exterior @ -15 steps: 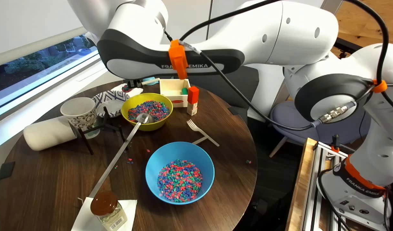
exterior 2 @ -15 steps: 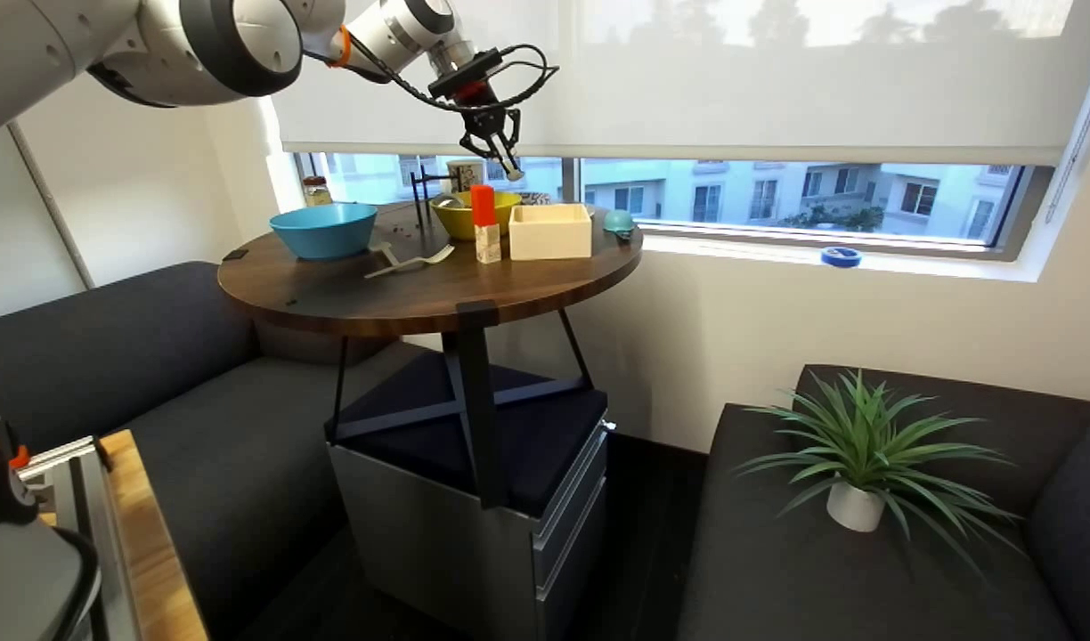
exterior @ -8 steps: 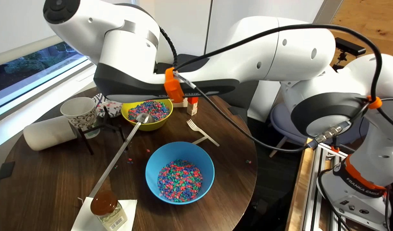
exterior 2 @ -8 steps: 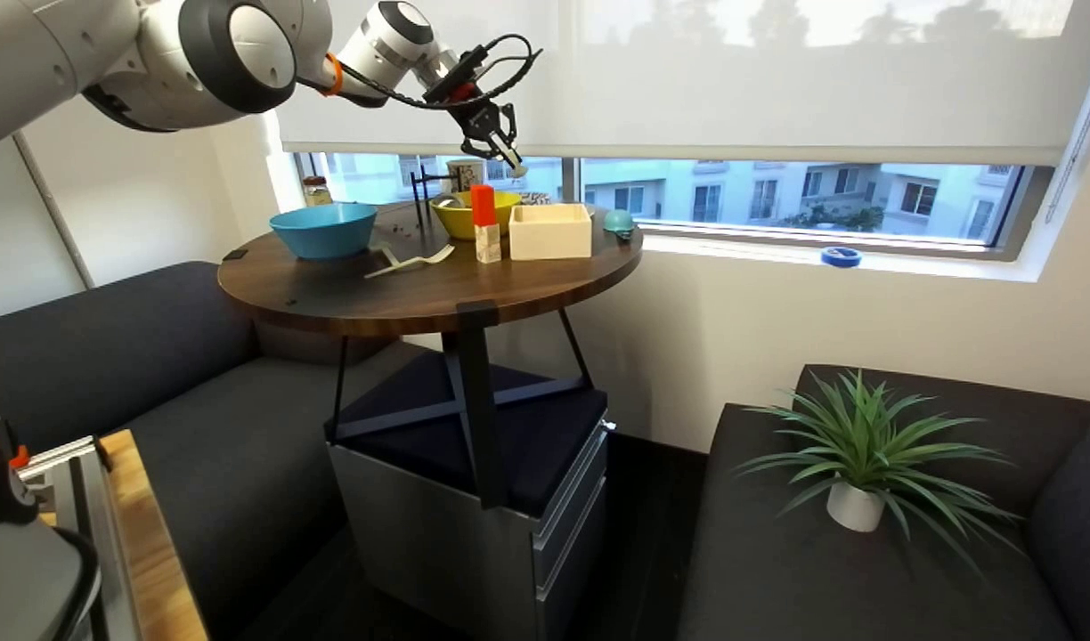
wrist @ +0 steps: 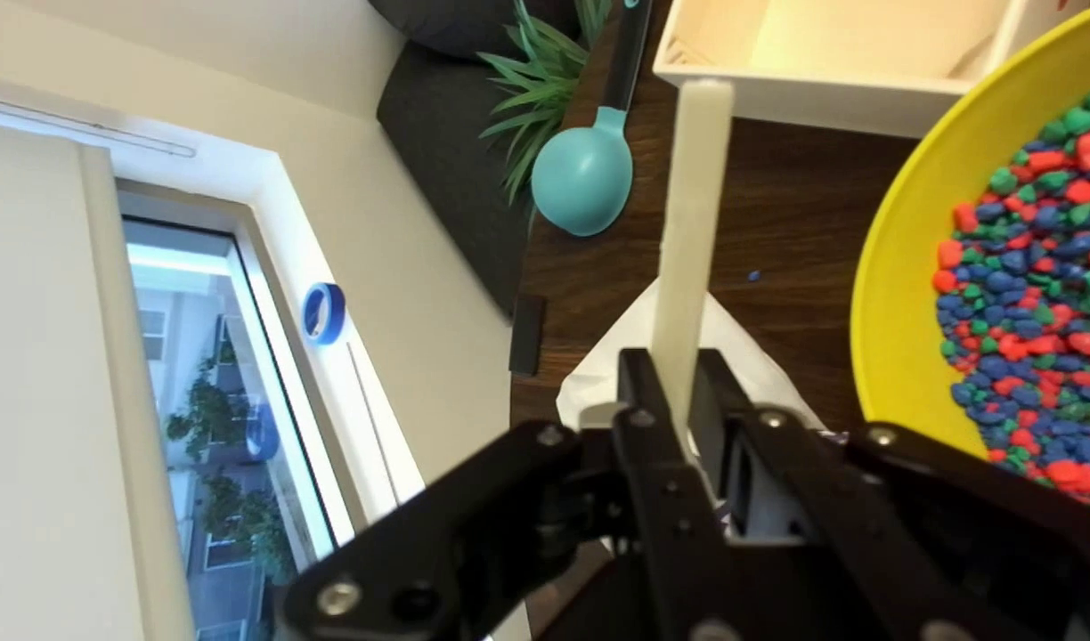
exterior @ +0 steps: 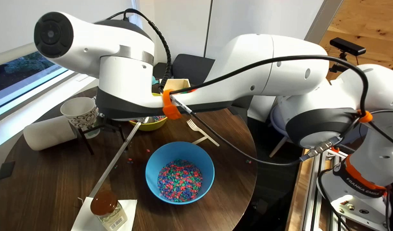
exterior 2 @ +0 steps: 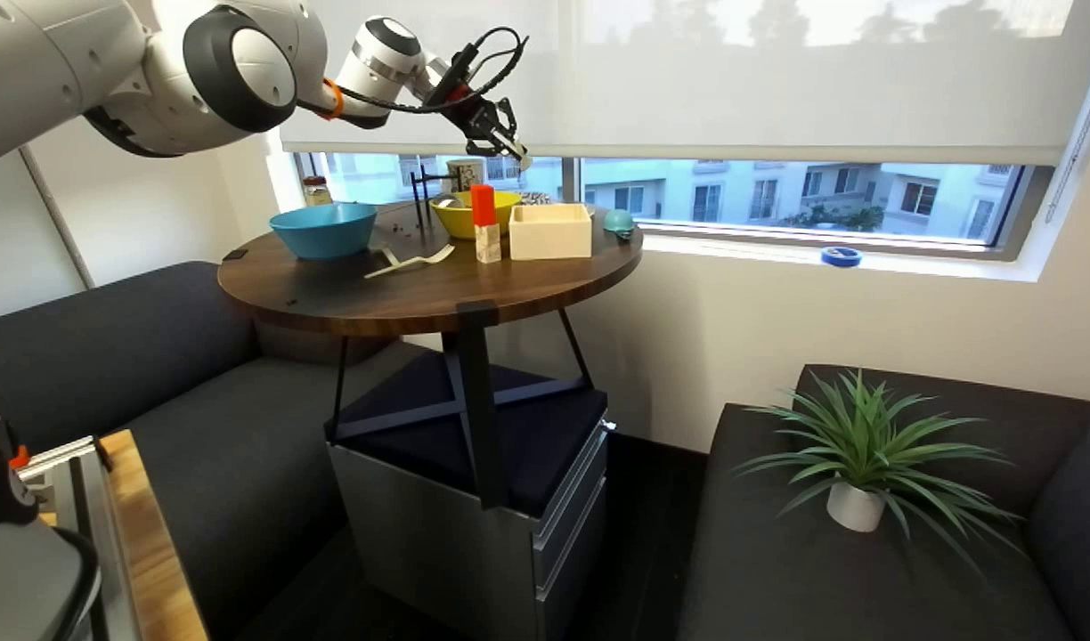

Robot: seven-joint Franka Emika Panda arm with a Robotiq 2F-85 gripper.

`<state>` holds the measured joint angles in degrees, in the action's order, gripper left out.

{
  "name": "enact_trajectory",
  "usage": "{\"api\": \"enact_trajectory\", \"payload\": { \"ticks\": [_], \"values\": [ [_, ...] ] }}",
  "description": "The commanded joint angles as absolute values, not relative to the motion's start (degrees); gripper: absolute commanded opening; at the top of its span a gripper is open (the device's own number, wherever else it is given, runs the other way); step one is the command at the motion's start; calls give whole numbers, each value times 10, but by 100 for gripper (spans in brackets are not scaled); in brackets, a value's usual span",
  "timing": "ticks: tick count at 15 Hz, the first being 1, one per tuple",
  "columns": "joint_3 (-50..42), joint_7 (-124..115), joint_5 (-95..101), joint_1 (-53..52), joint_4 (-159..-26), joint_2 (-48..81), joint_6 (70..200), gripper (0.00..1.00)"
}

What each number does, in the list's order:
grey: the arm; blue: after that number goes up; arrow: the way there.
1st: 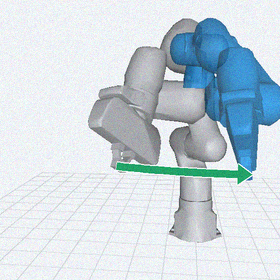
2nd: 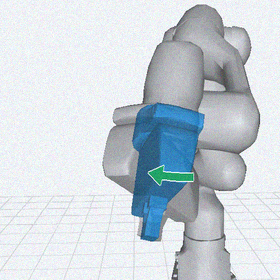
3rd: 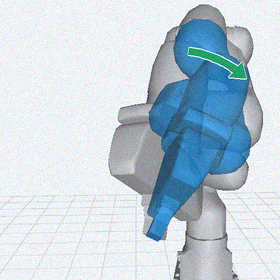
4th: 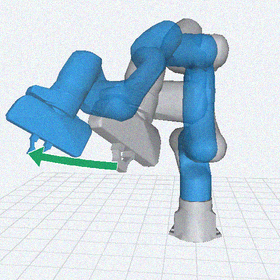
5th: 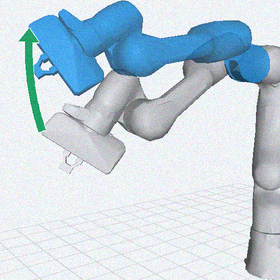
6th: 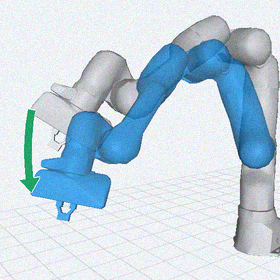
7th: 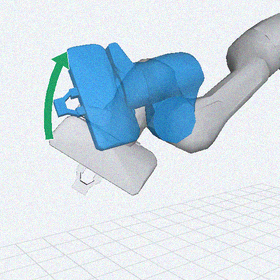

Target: Use the spoon to collect some content from the yellow bowl and put the content on the white plate

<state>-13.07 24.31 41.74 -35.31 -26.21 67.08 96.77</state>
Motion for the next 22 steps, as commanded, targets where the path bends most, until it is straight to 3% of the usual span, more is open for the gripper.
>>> {"api": "enact_trajectory", "payload": {
  "ticks": [1,14,22],
  "values": [
    [-142,262,448,-359,-252,687,989,4],
    [-152,304,515,-369,-263,690,1010,4],
    [-80,345,428,-346,-273,643,935,4]
  ]
}}
